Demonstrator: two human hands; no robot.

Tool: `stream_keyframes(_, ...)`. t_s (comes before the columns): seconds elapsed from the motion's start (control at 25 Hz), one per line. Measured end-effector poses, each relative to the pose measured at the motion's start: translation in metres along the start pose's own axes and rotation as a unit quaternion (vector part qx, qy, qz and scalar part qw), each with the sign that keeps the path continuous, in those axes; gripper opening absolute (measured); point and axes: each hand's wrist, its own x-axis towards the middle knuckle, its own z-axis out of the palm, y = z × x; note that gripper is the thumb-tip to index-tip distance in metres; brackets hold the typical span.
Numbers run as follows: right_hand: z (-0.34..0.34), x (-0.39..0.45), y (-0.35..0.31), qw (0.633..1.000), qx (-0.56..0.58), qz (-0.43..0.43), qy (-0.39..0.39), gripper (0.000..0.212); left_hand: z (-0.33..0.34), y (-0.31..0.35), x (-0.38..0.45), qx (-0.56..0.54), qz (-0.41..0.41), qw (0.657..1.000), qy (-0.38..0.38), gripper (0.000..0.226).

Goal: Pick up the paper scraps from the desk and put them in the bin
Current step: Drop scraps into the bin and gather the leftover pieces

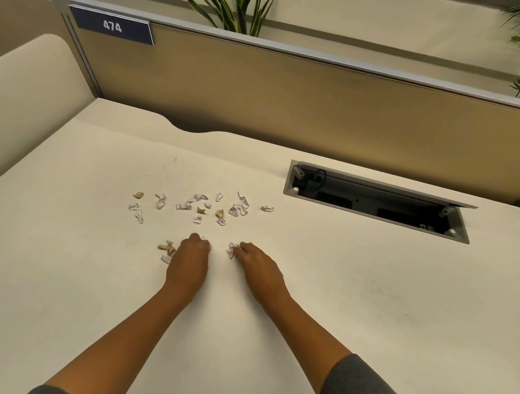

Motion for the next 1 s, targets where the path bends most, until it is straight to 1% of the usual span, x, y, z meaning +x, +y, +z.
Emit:
stream_keyframes(0.16, 0.001, -0.015, -0.001, 1.000, -0.029, 0.004, -0.009, 0.032, 0.002, 0.012, -0.020, 0.019, 0.015, 1.000, -0.017, 0.028)
stream_keyframes(0.28, 0.002, -0.028, -0.003, 1.000, -0.005, 0.007, 0.014, 0.023, 0.003, 0.015, -0.030, -0.003, 0.013, 1.000, -0.026, 0.022)
stream_keyframes(0.32, 0.004, -0.032, -0.003, 0.999, 0.024, 0.021, 0.024, 0.021, 0.003, 0.015, -0.033, -0.017, 0.009, 0.999, -0.031, 0.021)
stream_keyframes(0.36, 0.004, -0.035, -0.003, 0.995, 0.078, 0.050, 0.038, 0.017, 0.003, 0.015, -0.035, -0.041, 0.001, 0.999, -0.032, 0.020)
stream_keyframes(0.4, 0.003, -0.038, -0.001, 0.983, 0.148, 0.091, 0.053, 0.014, 0.001, 0.015, -0.037, -0.080, -0.015, 0.996, -0.029, 0.019)
stream_keyframes(0.48, -0.001, -0.044, 0.003, 0.940, 0.287, 0.165, 0.084, 0.010, -0.005, 0.018, -0.044, -0.187, -0.071, 0.980, -0.022, 0.016)
stream_keyframes(0.52, -0.002, -0.046, 0.005, 0.922, 0.328, 0.183, 0.097, 0.009, -0.009, 0.019, -0.048, -0.236, -0.103, 0.966, -0.016, 0.013)
stream_keyframes(0.56, -0.003, -0.045, 0.006, 0.913, 0.346, 0.193, 0.102, 0.009, -0.014, 0.019, -0.053, -0.278, -0.134, 0.951, -0.008, 0.008)
stream_keyframes(0.64, -0.006, -0.037, 0.008, 0.917, 0.334, 0.196, 0.093, 0.010, -0.022, 0.017, -0.061, -0.346, -0.189, 0.919, 0.000, 0.006)
stream_keyframes(0.72, -0.007, -0.024, 0.005, 0.937, 0.288, 0.186, 0.064, 0.014, -0.031, 0.012, -0.068, -0.400, -0.227, 0.888, 0.006, 0.009)
stream_keyframes(0.8, -0.003, -0.011, -0.003, 0.959, 0.235, 0.155, 0.027, 0.019, -0.039, 0.005, -0.074, -0.438, -0.253, 0.863, 0.013, 0.010)
stream_keyframes(0.92, 0.005, -0.001, -0.018, 0.978, 0.187, 0.093, -0.012, 0.031, -0.050, -0.007, -0.079, -0.479, -0.274, 0.834, 0.019, 0.004)
stream_keyframes(1.0, 0.009, 0.000, -0.024, 0.983, 0.168, 0.060, -0.028, 0.027, -0.054, -0.012, -0.082, -0.491, -0.281, 0.824, 0.020, 0.002)
